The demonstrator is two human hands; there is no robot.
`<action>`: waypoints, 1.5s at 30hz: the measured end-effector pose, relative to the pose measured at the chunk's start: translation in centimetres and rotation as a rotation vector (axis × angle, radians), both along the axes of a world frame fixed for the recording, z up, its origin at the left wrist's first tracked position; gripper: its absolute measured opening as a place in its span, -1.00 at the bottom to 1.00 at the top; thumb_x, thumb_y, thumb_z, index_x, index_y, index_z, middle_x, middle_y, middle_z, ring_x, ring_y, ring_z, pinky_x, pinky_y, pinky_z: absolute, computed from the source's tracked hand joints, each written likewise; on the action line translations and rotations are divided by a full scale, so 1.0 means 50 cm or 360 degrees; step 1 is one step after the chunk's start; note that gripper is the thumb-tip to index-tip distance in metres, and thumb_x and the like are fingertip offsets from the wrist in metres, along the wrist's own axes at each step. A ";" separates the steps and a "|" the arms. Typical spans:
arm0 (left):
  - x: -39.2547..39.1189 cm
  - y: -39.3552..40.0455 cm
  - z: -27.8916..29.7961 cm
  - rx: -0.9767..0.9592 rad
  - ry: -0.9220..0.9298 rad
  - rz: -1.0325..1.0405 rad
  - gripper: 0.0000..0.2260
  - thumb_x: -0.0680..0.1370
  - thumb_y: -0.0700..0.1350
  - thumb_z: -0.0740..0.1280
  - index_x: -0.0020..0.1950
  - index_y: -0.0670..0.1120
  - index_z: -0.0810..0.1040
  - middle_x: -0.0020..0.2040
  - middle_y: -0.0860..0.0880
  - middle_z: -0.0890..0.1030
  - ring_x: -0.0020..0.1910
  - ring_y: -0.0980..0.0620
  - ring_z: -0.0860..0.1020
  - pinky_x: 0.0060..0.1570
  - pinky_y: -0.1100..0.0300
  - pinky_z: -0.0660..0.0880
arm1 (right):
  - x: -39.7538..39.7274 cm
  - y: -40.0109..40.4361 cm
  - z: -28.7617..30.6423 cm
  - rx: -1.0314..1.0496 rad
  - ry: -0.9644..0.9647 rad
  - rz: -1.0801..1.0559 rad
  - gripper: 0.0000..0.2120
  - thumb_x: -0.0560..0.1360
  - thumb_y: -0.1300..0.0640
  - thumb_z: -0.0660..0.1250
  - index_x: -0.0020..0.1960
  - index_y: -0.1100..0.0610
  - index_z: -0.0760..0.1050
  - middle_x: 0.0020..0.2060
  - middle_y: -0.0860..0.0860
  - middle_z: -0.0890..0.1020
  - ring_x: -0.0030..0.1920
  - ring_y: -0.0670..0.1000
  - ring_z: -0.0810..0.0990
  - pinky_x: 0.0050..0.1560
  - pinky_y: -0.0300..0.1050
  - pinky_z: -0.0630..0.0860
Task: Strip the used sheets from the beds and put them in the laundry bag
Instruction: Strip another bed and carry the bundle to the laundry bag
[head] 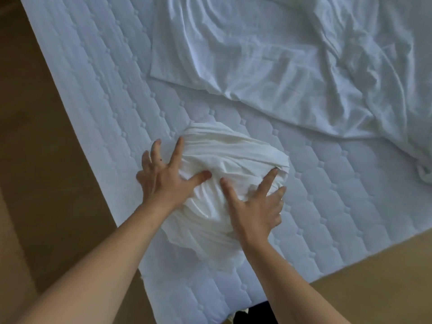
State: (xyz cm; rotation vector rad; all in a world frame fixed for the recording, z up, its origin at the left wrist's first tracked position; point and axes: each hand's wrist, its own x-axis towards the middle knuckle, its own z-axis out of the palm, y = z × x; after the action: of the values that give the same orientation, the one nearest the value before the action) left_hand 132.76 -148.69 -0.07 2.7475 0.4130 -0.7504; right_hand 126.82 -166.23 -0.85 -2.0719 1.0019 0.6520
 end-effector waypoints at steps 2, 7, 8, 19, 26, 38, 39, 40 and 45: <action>-0.014 -0.025 -0.063 -0.0179 0.0066 0.0198 -0.03 0.25 0.68 0.04 0.58 0.41 -0.21 0.68 -0.05 -0.15 0.64 -0.25 -0.11 0.52 -0.37 0.06 | 0.024 -0.002 -0.039 -0.0092 0.0006 0.0000 0.16 0.29 -0.66 0.16 0.64 -0.21 -0.34 0.66 0.16 -0.17 0.63 0.29 0.00 0.56 0.33 0.03; -0.050 -0.065 -0.186 -0.0026 -0.0158 0.0227 -0.05 0.33 0.69 -0.12 0.62 0.30 -0.25 0.67 -0.22 -0.10 0.62 -0.34 -0.02 0.49 -0.39 0.11 | 0.020 0.013 -0.183 -0.0357 -0.0200 -0.0048 0.07 0.31 -0.66 0.10 0.64 -0.22 -0.21 0.66 0.17 -0.05 0.61 0.24 0.03 0.54 0.31 0.03; -0.057 -0.065 -0.208 -0.0021 -0.0227 0.0186 -0.06 0.35 0.67 -0.09 0.62 0.27 -0.25 0.66 -0.25 -0.07 0.62 -0.36 0.00 0.47 -0.41 0.12 | 0.008 0.018 -0.206 -0.0397 -0.0315 -0.0078 0.06 0.31 -0.63 0.11 0.64 -0.20 -0.16 0.65 0.18 -0.01 0.61 0.23 0.05 0.53 0.31 0.04; -0.058 -0.053 -0.173 -0.0151 -0.0330 0.0239 0.01 0.29 0.71 -0.06 0.63 0.27 -0.17 0.64 -0.18 0.05 0.58 -0.27 0.17 0.44 -0.35 0.24 | -0.001 0.018 -0.153 -0.0252 -0.0373 -0.0073 0.06 0.29 -0.63 0.08 0.66 -0.24 -0.14 0.65 0.12 -0.04 0.61 0.20 0.03 0.56 0.28 -0.04; -0.069 0.029 -0.092 -0.0643 0.0063 0.0474 0.26 0.03 0.67 0.36 0.56 0.41 -0.22 0.61 -0.08 0.20 0.54 -0.16 0.29 0.48 -0.23 0.30 | -0.079 -0.069 -0.061 0.0065 -0.0287 0.0254 0.11 0.21 -0.67 0.25 0.60 -0.39 -0.17 0.67 0.05 -0.05 0.64 0.18 0.03 0.57 0.29 0.06; -0.193 -0.023 0.023 -0.1253 -0.0218 0.0828 0.06 0.13 0.40 0.60 0.54 0.17 0.25 0.38 0.20 0.50 0.37 0.17 0.48 0.43 0.01 0.44 | -0.071 -0.068 0.027 0.0636 -0.0513 0.0094 0.07 0.10 -0.38 0.56 0.53 -0.42 0.15 0.41 -0.12 0.37 0.38 -0.06 0.42 0.43 0.04 0.40; -0.206 -0.018 0.051 -0.1328 -0.0252 0.0913 -0.02 0.13 0.34 0.60 0.48 0.20 0.28 0.30 0.25 0.53 0.29 0.26 0.52 0.38 0.08 0.47 | -0.065 -0.062 0.053 0.0659 -0.0532 0.0168 0.05 0.10 -0.39 0.54 0.51 -0.44 0.16 0.41 -0.12 0.39 0.39 -0.04 0.43 0.43 0.05 0.41; -0.219 -0.010 0.083 -0.1389 -0.0287 0.0991 -0.05 0.13 0.31 0.59 0.45 0.25 0.28 0.26 0.27 0.55 0.24 0.29 0.53 0.35 0.11 0.49 | -0.058 -0.050 0.082 0.0689 -0.0561 0.0250 0.04 0.10 -0.40 0.54 0.50 -0.45 0.17 0.41 -0.12 0.40 0.40 -0.04 0.43 0.44 0.06 0.41; -0.277 0.078 0.269 -0.1475 -0.0599 0.1130 -0.09 0.13 0.31 0.61 0.42 0.33 0.30 0.25 0.26 0.59 0.25 0.21 0.57 0.33 0.09 0.51 | -0.053 0.050 0.247 0.0893 -0.0755 0.0517 0.00 0.12 -0.39 0.57 0.47 -0.47 0.19 0.41 -0.13 0.45 0.41 -0.04 0.47 0.45 0.14 0.44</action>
State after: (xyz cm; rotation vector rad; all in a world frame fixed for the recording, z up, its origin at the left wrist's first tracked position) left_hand 118.90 -144.77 13.36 1.6373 0.6782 -0.1428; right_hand 124.15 -163.74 11.50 -1.7618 0.1796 0.4894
